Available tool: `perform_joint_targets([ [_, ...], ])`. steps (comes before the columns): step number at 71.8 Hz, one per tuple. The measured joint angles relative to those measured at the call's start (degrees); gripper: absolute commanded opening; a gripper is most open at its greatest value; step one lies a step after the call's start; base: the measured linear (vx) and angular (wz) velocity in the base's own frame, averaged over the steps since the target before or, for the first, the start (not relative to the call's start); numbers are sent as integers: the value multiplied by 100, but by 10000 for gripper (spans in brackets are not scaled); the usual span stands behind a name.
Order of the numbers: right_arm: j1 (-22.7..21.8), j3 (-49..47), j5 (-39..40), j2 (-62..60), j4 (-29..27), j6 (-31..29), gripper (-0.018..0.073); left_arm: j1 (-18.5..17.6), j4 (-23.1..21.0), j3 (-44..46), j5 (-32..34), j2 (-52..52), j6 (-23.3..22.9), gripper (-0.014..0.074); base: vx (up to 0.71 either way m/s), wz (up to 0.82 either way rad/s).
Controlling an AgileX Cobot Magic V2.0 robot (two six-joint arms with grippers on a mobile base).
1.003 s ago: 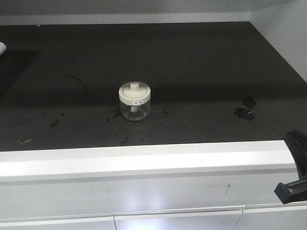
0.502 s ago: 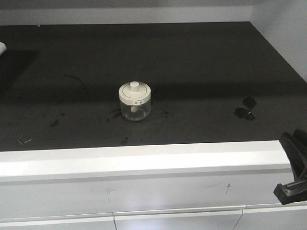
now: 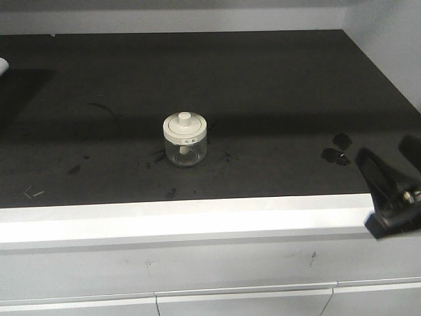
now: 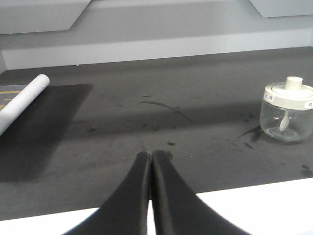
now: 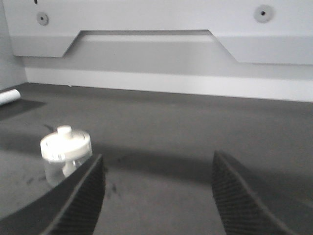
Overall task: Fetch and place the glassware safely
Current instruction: 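Reach the right gripper toward the white-lidded glass jar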
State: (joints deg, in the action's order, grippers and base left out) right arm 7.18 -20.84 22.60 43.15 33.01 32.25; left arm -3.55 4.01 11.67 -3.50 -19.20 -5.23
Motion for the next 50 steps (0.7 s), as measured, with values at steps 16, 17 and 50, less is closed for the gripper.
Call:
perform_joint_targets([
  [16, 0, -1099, 681, 1511, 956, 572, 468, 0, 0, 0, 0, 0, 0, -7, 0, 0],
  [17, 0, -1195, 715, 1597, 1032, 631, 468, 0, 0, 0, 0, 0, 0, -7, 0, 0],
  [50, 300, -3374, 1695, 4271, 2619, 1564, 468, 0, 0, 0, 0, 0, 0, -7, 0, 0],
])
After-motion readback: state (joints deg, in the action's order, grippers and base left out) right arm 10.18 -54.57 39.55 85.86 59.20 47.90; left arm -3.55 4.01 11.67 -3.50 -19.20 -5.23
